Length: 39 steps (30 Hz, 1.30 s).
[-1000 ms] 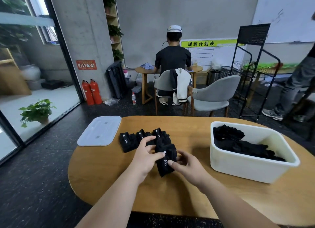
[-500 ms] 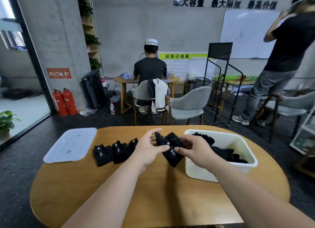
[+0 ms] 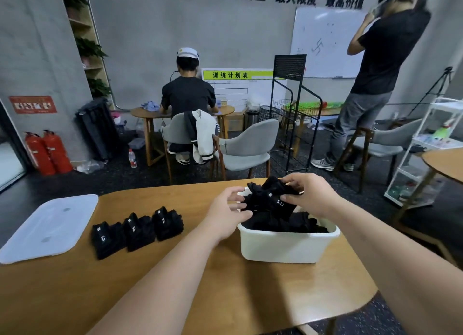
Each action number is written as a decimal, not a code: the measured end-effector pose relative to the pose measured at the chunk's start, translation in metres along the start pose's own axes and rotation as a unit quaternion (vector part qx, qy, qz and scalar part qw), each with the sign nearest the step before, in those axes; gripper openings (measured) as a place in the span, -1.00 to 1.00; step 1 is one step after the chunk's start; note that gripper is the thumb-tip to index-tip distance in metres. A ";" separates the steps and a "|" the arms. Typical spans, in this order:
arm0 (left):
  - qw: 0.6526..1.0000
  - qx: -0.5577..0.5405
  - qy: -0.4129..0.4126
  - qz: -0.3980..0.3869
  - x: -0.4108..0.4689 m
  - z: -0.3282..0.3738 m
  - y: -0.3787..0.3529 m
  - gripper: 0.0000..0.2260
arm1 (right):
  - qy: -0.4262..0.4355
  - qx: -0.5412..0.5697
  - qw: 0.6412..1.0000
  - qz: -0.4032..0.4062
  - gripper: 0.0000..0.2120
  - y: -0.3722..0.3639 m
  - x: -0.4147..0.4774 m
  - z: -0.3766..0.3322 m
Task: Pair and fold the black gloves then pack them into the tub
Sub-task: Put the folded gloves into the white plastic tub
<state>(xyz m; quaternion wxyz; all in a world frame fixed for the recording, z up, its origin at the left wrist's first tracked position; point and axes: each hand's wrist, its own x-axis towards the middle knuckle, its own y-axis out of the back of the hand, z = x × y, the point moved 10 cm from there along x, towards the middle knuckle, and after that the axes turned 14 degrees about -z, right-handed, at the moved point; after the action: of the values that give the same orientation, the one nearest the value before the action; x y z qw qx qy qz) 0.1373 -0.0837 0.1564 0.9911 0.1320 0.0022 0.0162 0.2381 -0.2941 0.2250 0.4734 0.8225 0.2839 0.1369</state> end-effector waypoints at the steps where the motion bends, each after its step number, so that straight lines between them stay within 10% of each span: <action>1: 0.999 0.033 0.002 -0.002 0.005 0.000 -0.004 -0.50 | -0.010 -0.006 1.000 0.001 -0.60 0.005 0.001 0.010; 16: 0.938 0.347 0.018 -0.003 0.045 -0.006 -0.026 -0.64 | -0.081 -0.242 0.965 0.056 -0.59 0.006 0.029 0.080; 24: 0.937 0.348 0.005 0.001 0.052 -0.019 -0.028 -0.65 | -0.095 -0.377 0.918 0.076 -0.75 -0.009 0.043 0.074; 39: 0.977 0.211 -0.016 0.017 0.056 -0.040 -0.026 -0.65 | -0.079 -0.309 0.947 -0.041 -0.67 -0.047 0.067 0.106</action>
<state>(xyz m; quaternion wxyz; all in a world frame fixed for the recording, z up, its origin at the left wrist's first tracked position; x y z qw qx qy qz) 0.1936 -0.0965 0.1106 0.9406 0.3380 -0.0121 0.0306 0.3283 -0.3099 0.1279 0.7304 0.6315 0.2233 0.1332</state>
